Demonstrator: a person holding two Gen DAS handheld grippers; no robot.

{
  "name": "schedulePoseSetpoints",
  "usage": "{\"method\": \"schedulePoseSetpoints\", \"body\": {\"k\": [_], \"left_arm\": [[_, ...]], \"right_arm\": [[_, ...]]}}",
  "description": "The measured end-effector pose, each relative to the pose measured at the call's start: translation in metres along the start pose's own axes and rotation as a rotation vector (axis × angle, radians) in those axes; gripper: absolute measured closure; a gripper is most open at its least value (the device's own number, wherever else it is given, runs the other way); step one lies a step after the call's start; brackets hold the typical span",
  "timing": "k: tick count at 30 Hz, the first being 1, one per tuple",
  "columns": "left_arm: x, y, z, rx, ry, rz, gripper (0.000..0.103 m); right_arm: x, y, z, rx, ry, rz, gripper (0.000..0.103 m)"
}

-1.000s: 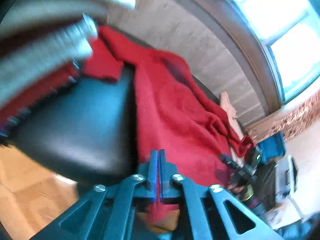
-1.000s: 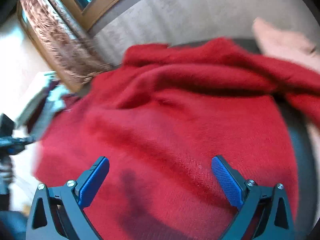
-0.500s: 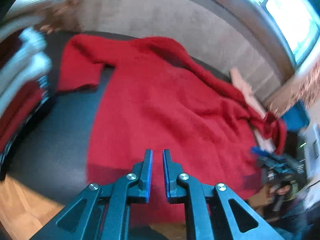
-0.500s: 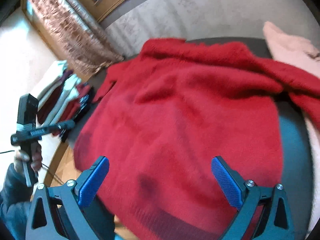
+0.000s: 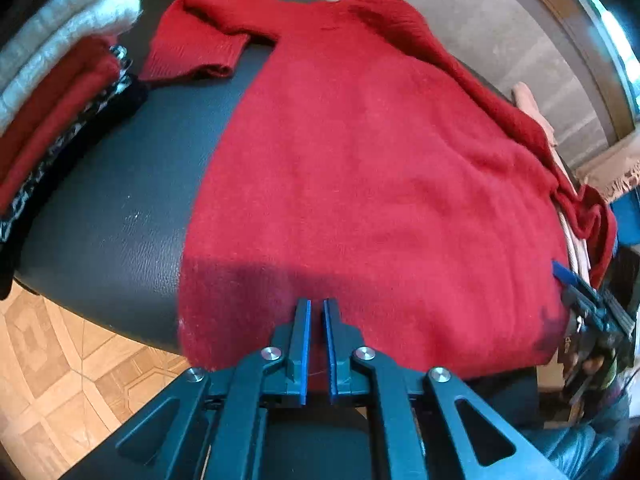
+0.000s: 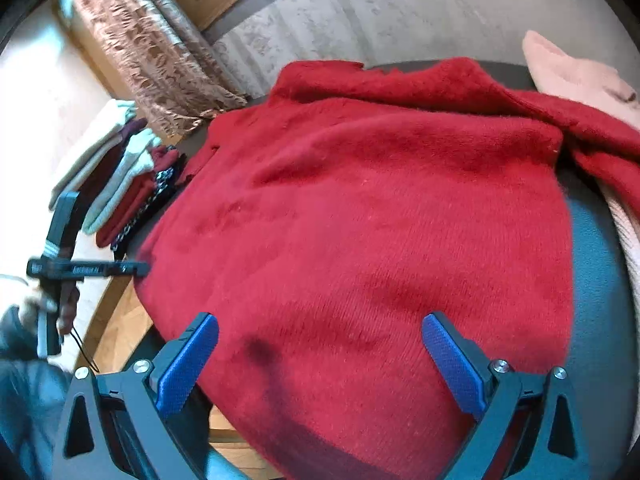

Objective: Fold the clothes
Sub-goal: 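Grasp the red sweater hem with both grippers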

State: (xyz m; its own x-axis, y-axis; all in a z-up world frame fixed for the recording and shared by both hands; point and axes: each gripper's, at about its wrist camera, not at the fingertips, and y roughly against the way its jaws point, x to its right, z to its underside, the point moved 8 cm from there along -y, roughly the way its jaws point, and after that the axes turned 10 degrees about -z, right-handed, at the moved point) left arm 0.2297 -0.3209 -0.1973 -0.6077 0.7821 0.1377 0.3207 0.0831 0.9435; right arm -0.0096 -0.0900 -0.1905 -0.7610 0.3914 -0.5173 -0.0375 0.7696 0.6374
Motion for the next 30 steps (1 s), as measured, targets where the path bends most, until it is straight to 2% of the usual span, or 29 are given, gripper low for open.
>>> {"method": "schedulePoseSetpoints", "body": {"k": [3, 6, 9, 10, 12, 13, 15, 19, 21, 24, 26, 27, 28, 30], "left_arm": [[0.011, 0.012, -0.03, 0.059, 0.023, 0.085, 0.095], [0.027, 0.025, -0.08, 0.164, 0.006, 0.128, 0.09], [0.05, 0.038, -0.139, 0.303, -0.069, 0.091, 0.082], [0.059, 0.044, -0.161, 0.374, -0.128, 0.055, 0.082], [0.082, 0.048, -0.196, 0.471, -0.25, 0.003, 0.076], [0.096, 0.047, -0.213, 0.503, -0.317, -0.013, 0.076], [0.118, 0.037, -0.244, 0.526, -0.406, -0.037, 0.076], [0.144, 0.012, -0.293, 0.491, -0.511, -0.02, 0.076], [0.155, -0.003, -0.313, 0.422, -0.535, 0.01, 0.076], [0.164, -0.026, -0.332, 0.349, -0.586, 0.022, 0.076], [0.168, -0.041, -0.34, 0.307, -0.618, 0.028, 0.076], [0.171, -0.049, -0.343, 0.272, -0.631, 0.047, 0.076], [0.173, -0.058, -0.345, 0.229, -0.641, 0.075, 0.076], [0.176, -0.075, -0.348, 0.15, -0.664, 0.111, 0.076]], "right_arm": [[-0.003, 0.013, -0.028, 0.079, 0.006, 0.016, 0.001], [-0.005, 0.023, -0.066, 0.164, 0.022, 0.017, 0.001], [0.006, 0.021, -0.119, 0.201, 0.054, 0.049, 0.001], [0.009, 0.019, -0.136, 0.211, 0.063, 0.06, 0.001], [0.022, 0.011, -0.171, 0.207, 0.064, 0.085, 0.007], [0.029, 0.006, -0.183, 0.199, 0.058, 0.104, 0.017], [0.054, -0.014, -0.211, 0.164, 0.017, 0.128, 0.022], [0.096, -0.054, -0.242, 0.089, -0.075, 0.106, 0.023], [0.111, -0.077, -0.249, 0.03, -0.108, 0.095, 0.023], [0.119, -0.108, -0.25, -0.068, -0.111, 0.059, 0.023], [0.117, -0.125, -0.243, -0.134, -0.072, 0.064, 0.028], [0.116, -0.127, -0.243, -0.13, -0.042, 0.074, 0.028], [0.115, -0.127, -0.244, -0.121, -0.029, 0.071, 0.033], [0.117, -0.126, -0.246, -0.092, -0.08, 0.014, 0.055]]}}
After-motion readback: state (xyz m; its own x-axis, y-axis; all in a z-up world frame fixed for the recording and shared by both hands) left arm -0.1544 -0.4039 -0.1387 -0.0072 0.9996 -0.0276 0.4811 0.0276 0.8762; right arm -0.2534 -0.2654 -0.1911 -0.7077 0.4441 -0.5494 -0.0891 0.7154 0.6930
